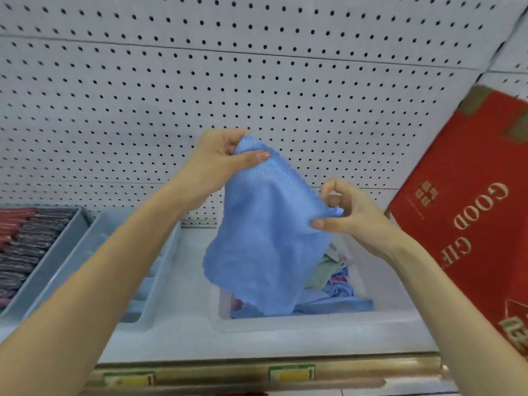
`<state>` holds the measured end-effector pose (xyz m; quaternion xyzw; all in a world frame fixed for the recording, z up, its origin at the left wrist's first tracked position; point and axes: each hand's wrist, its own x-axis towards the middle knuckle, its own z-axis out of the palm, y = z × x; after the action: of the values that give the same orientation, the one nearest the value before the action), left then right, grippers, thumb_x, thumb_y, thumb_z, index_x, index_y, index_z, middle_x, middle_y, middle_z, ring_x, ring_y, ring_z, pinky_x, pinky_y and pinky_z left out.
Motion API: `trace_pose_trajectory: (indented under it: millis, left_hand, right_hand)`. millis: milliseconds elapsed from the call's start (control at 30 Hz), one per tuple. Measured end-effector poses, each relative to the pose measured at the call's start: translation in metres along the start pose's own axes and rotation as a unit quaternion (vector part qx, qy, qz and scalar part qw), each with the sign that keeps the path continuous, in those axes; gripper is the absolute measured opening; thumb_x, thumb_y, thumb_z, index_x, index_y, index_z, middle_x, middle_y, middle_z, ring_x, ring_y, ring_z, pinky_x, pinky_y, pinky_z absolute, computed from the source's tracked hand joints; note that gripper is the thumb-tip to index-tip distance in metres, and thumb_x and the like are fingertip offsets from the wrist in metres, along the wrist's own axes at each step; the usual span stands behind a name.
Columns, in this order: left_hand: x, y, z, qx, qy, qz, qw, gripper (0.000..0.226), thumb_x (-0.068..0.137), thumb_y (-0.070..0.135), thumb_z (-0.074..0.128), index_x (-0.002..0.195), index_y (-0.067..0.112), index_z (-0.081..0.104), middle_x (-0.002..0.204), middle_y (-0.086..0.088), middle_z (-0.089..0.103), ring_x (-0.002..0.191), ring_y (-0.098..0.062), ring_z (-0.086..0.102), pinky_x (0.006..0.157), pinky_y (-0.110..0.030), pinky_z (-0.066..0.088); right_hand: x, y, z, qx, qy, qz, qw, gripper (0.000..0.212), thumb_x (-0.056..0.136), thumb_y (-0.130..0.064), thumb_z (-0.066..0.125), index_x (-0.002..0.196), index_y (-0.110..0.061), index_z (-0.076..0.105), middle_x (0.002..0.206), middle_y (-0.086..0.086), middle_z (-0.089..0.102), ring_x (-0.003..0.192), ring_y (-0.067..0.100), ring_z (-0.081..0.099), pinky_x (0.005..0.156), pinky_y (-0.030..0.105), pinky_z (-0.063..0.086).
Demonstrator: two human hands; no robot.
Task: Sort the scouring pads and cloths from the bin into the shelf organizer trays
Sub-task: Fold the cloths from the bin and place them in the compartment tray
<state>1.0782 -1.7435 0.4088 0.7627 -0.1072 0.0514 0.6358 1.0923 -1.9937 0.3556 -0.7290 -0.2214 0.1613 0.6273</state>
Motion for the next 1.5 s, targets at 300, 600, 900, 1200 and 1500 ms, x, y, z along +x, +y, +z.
trace_pose_trajectory:
  millis: [300, 600, 900, 1200, 1500]
  left_hand:
    - [-0.005, -0.014, -0.026, -0.001, 0.072, -0.041, 0.997, 0.014, 0.094, 0.015, 0.059, 0.092, 0.007, 0.071, 0.082, 0.0, 0.075, 0.077, -0.013, 0.07, 0.065, -0.021, 0.054]
    - [-0.006, -0.037, -0.059, -0.065, 0.131, -0.073, 0.986, 0.017, 0.097, 0.011, 0.054, 0.093, 0.009, 0.071, 0.086, 0.001, 0.073, 0.079, -0.013, 0.068, 0.074, -0.023, 0.056]
    - [-0.007, -0.058, -0.049, -0.07, 0.164, -0.112, 0.978, 0.017, 0.095, 0.015, 0.059, 0.083, 0.009, 0.071, 0.081, -0.007, 0.07, 0.072, -0.016, 0.065, 0.067, -0.022, 0.055]
    - [-0.001, -0.047, -0.013, -0.27, 0.016, -0.106, 0.957, 0.046, 0.092, 0.012, 0.052, 0.053, 0.022, 0.075, 0.057, 0.009, 0.065, 0.051, -0.002, 0.059, 0.051, -0.014, 0.048]
    - [0.011, -0.063, 0.032, -0.342, -0.133, -0.082, 0.927, 0.047, 0.055, 0.042, 0.092, 0.075, 0.016, 0.058, 0.082, -0.01, 0.065, 0.087, -0.029, 0.058, 0.066, -0.03, 0.048]
  right_hand:
    - [-0.002, 0.022, -0.01, -0.086, -0.021, 0.108, 0.99, 0.058, 0.064, -0.04, 0.081, 0.08, 0.011, 0.061, 0.072, 0.021, 0.052, 0.073, 0.018, 0.047, 0.068, 0.033, 0.036]
    - [0.007, 0.025, -0.032, 0.008, 0.101, 0.063, 0.993, 0.011, 0.079, -0.012, 0.068, 0.077, -0.002, 0.07, 0.073, 0.007, 0.067, 0.069, 0.016, 0.061, 0.069, 0.025, 0.052]
    - [0.016, 0.005, -0.017, 0.041, 0.1, 0.05, 0.993, 0.028, 0.084, -0.026, 0.063, 0.078, 0.0, 0.072, 0.073, 0.014, 0.068, 0.065, 0.022, 0.062, 0.068, 0.031, 0.05]
    - [0.026, -0.029, 0.01, 0.05, -0.075, -0.012, 0.996, 0.018, 0.069, -0.012, 0.071, 0.054, -0.02, 0.067, 0.058, -0.006, 0.057, 0.056, 0.008, 0.052, 0.058, 0.018, 0.041]
    - [0.047, -0.02, 0.043, 0.098, 0.004, -0.121, 0.988, 0.008, 0.061, -0.015, 0.074, 0.066, -0.022, 0.074, 0.083, -0.006, 0.066, 0.082, 0.013, 0.061, 0.078, 0.024, 0.048]
